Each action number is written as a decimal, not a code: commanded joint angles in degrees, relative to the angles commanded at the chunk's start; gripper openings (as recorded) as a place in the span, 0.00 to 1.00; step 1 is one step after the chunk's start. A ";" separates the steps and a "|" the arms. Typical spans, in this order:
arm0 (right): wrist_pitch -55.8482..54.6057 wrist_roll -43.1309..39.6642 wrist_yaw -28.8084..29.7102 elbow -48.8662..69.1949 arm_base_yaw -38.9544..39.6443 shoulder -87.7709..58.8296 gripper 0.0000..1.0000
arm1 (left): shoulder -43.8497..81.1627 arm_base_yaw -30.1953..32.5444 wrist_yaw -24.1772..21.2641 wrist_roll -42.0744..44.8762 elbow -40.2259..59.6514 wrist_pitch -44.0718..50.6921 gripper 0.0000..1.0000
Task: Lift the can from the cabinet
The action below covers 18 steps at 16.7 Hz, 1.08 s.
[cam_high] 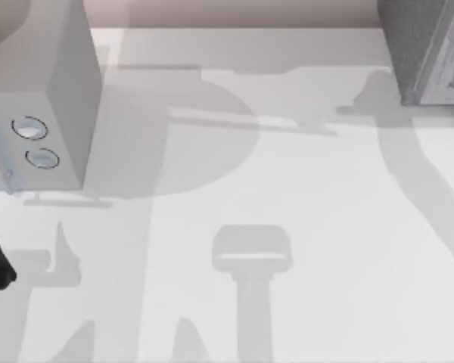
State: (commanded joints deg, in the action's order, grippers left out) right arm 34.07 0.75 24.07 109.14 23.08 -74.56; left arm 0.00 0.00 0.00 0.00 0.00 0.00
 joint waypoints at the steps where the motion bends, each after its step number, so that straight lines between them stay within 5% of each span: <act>1: -0.24 -0.01 -0.17 -0.60 -0.12 0.49 0.00 | 0.00 0.00 0.00 0.00 0.00 0.00 1.00; 8: -7.09 -0.34 -4.98 -21.81 -4.65 15.23 0.00 | 0.00 0.00 0.00 0.00 0.00 0.00 1.00; 18: -24.77 -0.65 -17.44 -85.66 -16.92 54.51 0.00 | 0.00 0.00 0.00 0.00 0.00 0.00 1.00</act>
State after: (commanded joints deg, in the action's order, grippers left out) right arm 9.30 0.10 6.63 23.48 6.16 -20.06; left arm 0.00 0.00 0.00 0.00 0.00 0.00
